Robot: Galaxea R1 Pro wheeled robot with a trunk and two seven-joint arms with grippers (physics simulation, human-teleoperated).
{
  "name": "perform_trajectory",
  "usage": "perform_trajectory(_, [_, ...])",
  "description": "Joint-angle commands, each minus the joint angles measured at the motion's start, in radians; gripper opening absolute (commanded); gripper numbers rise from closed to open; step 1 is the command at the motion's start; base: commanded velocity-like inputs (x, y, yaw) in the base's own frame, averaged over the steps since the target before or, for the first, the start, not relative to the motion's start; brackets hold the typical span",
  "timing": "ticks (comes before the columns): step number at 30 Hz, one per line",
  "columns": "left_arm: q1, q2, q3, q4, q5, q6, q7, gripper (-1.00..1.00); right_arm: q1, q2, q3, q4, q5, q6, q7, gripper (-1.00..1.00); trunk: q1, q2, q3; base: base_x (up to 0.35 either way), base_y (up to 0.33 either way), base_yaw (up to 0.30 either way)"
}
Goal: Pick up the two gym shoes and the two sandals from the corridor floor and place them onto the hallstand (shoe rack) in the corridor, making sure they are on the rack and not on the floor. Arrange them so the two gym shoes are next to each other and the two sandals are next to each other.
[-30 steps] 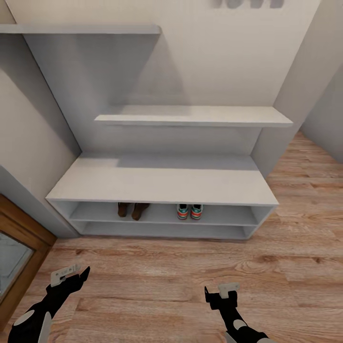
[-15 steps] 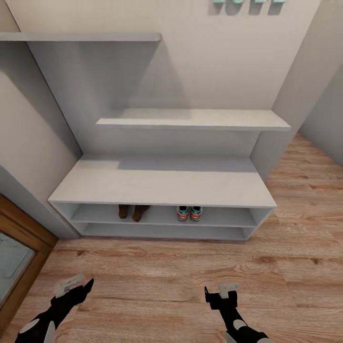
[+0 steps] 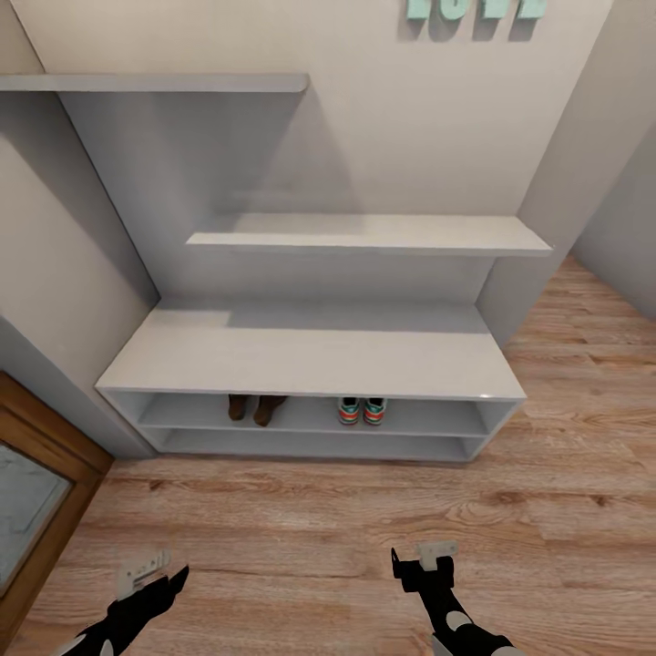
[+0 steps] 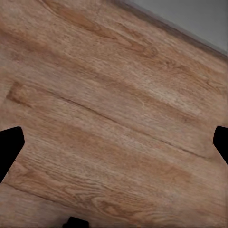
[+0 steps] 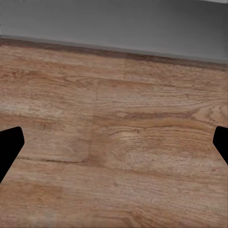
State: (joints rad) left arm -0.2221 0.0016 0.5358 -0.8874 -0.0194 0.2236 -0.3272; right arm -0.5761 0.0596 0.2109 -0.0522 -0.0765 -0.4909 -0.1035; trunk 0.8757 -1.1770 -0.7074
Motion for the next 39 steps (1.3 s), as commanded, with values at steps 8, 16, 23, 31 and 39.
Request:
perform_trajectory(8, [0.000, 0.002, 0.006, 0.026, -0.002, 0.000, -0.007, 1.00, -0.001, 0.000, 0.009, 0.001, -0.008, -0.003, -0.004, 1.00, -0.031, 0.056, 0.024, 0.000, 0.000, 0.000])
perform_trajectory(16, [0.051, 0.003, 0.012, 0.027, -0.001, -0.092, -0.006, 1.00, -0.001, 0.000, 0.009, 0.002, -0.008, -0.003, -0.004, 1.00, -0.061, 0.112, 0.050, 0.000, 0.000, 0.000])
perform_trajectory(23, [0.094, 0.003, 0.045, 0.027, 0.001, -0.256, -0.006, 1.00, -0.001, 0.000, 0.009, 0.001, -0.008, -0.003, -0.004, 1.00, -0.088, 0.161, 0.071, 0.000, 0.000, 0.000])
perform_trajectory(31, [0.108, 0.003, 0.063, 0.028, 0.001, -0.302, -0.007, 1.00, -0.001, 0.000, 0.009, 0.002, -0.008, -0.003, -0.004, 1.00, -0.119, 0.217, 0.097, 0.000, 0.000, 0.000])
perform_trajectory(39, [0.113, 0.003, 0.064, 0.028, 0.002, -0.306, -0.007, 1.00, -0.001, 0.000, 0.009, 0.002, -0.008, -0.003, -0.004, 1.00, -0.150, 0.273, 0.122, 0.000, 0.000, 0.000])
